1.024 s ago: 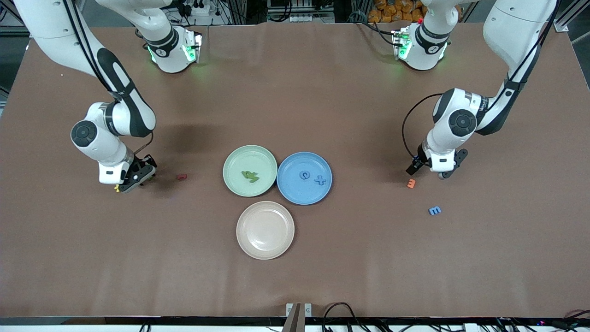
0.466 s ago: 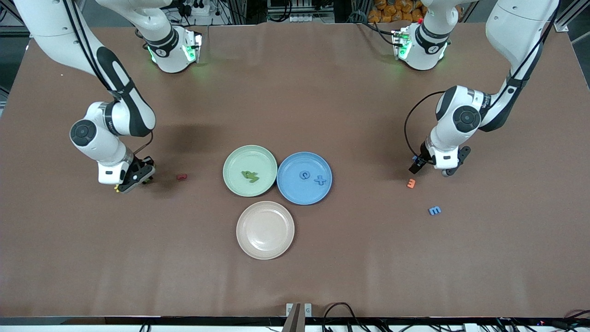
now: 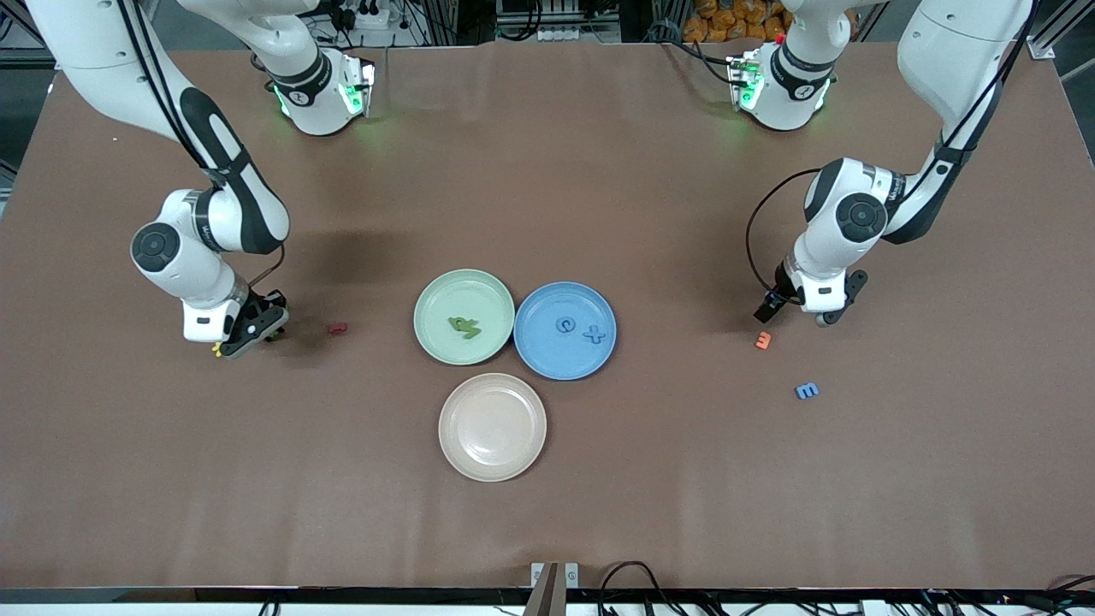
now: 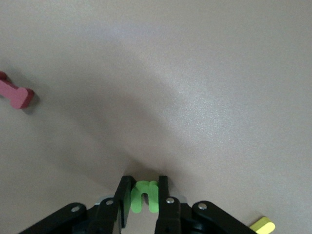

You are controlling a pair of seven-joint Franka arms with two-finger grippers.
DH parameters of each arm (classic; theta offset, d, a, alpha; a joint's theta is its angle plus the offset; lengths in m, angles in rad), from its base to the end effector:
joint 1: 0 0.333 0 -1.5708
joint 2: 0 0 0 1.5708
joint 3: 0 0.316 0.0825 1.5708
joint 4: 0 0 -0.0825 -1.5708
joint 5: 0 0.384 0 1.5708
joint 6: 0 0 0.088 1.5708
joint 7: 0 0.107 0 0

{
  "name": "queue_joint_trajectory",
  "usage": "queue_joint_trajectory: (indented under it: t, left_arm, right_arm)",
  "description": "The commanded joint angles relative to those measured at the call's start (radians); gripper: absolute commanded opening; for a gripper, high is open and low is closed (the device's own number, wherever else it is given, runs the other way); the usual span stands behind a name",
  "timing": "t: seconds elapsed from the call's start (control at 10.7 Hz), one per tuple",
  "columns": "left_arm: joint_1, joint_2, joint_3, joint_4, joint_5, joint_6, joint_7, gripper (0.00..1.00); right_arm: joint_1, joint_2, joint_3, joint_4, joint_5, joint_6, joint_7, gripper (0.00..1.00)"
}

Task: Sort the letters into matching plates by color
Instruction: 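Grasp the blue p with the left gripper while the right gripper lifts the n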

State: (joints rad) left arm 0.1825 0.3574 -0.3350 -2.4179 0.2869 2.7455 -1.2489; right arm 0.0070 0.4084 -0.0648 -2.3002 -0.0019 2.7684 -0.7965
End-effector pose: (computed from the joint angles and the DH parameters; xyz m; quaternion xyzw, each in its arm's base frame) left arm 0.4805 -0.0944 0.1723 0.9109 0.4127 -0.0002 0.0033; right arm 0.5306 -0.0319 0.1752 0.9306 0.3645 0.0221 0.0245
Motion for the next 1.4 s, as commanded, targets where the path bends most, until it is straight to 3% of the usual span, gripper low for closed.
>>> queue_joint_trajectory:
  t: [0.0, 0.37, 0.56, 0.65, 0.93, 1.3]
  left_arm:
    - [0.003, 0.014, -0.002, -0.009, 0.021, 0.039, -0.030, 1.00]
    - [0.003, 0.018, -0.002, -0.009, 0.037, 0.040, -0.027, 1.00]
    - [0.006, 0.018, -0.002, -0.009, 0.049, 0.040, -0.027, 0.20]
    - [0.003, 0.017, -0.002, -0.009, 0.049, 0.040, -0.027, 0.00]
    - [0.003, 0.014, -0.002, -0.010, 0.049, 0.039, -0.029, 0.00]
    - [-0.012, 0.008, -0.010, 0.012, 0.049, 0.033, -0.029, 0.00]
  right_arm:
    - [0.007, -0.017, 0.007, 0.010, -0.004, -0.013, 0.058, 0.19]
    - [0.089, -0.043, 0.007, 0.079, -0.004, -0.162, 0.328, 0.19]
    - [0.126, -0.043, 0.008, 0.106, -0.004, -0.197, 0.451, 0.19]
    - [0.149, -0.043, 0.014, 0.122, -0.003, -0.219, 0.501, 0.19]
    - [0.186, -0.043, 0.065, 0.162, 0.049, -0.259, 0.620, 0.19]
    - [0.318, -0.028, 0.071, 0.203, 0.072, -0.270, 0.871, 0.19]
